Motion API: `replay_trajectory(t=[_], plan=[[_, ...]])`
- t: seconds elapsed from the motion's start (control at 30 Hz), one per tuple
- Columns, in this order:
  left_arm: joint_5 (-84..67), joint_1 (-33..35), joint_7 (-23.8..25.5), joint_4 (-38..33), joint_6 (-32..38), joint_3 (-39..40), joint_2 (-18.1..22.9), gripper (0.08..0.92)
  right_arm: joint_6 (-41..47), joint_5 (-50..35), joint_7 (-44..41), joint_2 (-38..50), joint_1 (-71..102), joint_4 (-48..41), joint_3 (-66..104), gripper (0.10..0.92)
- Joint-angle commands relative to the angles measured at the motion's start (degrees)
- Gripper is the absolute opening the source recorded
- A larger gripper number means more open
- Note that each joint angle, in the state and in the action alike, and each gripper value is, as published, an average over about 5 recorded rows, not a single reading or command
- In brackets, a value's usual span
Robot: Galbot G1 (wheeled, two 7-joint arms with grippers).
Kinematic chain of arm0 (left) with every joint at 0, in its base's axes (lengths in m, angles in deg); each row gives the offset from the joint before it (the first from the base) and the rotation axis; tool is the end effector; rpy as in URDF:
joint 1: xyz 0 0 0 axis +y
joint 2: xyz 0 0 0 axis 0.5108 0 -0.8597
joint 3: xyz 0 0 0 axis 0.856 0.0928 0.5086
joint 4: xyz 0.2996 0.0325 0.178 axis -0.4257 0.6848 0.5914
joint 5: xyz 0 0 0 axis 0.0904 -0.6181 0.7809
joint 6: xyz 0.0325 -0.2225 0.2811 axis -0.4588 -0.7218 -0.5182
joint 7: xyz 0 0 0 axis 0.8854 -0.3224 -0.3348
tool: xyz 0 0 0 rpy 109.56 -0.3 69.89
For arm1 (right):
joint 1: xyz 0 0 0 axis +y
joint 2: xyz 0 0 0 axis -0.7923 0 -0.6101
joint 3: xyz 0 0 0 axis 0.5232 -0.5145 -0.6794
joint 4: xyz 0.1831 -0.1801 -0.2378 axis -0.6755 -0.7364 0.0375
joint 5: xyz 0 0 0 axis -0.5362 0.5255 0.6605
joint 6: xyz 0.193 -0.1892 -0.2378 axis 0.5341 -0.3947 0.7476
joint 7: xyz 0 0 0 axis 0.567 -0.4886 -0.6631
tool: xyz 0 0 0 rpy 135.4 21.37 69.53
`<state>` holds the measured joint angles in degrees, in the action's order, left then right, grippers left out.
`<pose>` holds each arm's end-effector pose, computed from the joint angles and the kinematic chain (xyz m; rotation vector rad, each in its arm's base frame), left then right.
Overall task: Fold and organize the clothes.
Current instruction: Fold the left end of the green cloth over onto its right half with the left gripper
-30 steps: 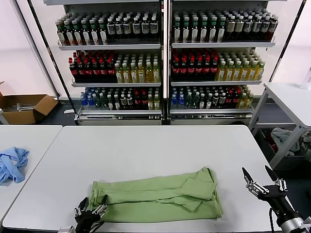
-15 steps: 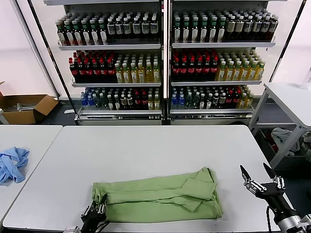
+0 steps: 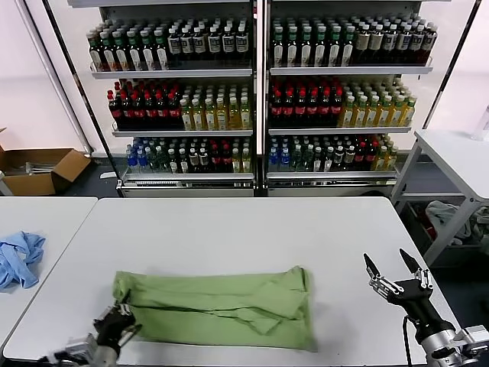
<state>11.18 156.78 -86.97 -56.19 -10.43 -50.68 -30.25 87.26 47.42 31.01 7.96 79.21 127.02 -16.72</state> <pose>0.1775 0.1121 -0.2760 0.3649 -2.7769 0.0833 0.1679 -0.1326 -0.2225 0.2495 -3.0733 -0.0393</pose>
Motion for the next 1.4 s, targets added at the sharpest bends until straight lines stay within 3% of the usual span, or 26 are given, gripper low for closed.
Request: replay_trajectory(t=[0.03,0.13,0.23,0.4,0.5,0.73,1.13,1.4], plan=[[-4.51,6.93,-1.96,-9.49,-4.88,-24.27,-1.96,0.112,0.86,0.84,0.91,0.27,-2.90,-0.05,-2.33,0.823],[0.84,8.47,-2.36,-14.20,-3.64,-16.65,-0.05,0.112,0.85,1.08,0.98,0.00,-2.41,0.35,-2.01,0.823],[9.58,8.00,-1.81,-16.93,-0.35,-2.50,0.81,0.112,0.91,1.53,1.05,-0.39,-1.58,1.05,-1.29,0.823],[20.68,-0.72,2.07,-16.73,2.84,21.54,3.24,0.112,0.99,2.35,1.40,-1.38,-0.42,1.81,-0.65,0.823],[22.39,-6.02,3.68,-13.96,3.30,29.15,4.85,0.112,0.97,2.95,1.43,-1.85,0.18,2.10,-0.54,0.823],[22.52,-9.85,5.26,-5.77,3.34,37.55,6.53,0.112,1.15,3.55,1.18,-2.03,0.43,2.57,-0.59,0.823],[21.69,-13.03,7.96,2.07,3.24,39.56,5.30,0.112,0.99,3.63,1.10,-2.03,-0.10,2.82,-1.41,0.823],[26.47,-16.69,5.40,4.38,2.72,42.02,6.03,0.121,0.83,4.19,0.93,-2.28,0.14,2.87,-1.74,0.823]])
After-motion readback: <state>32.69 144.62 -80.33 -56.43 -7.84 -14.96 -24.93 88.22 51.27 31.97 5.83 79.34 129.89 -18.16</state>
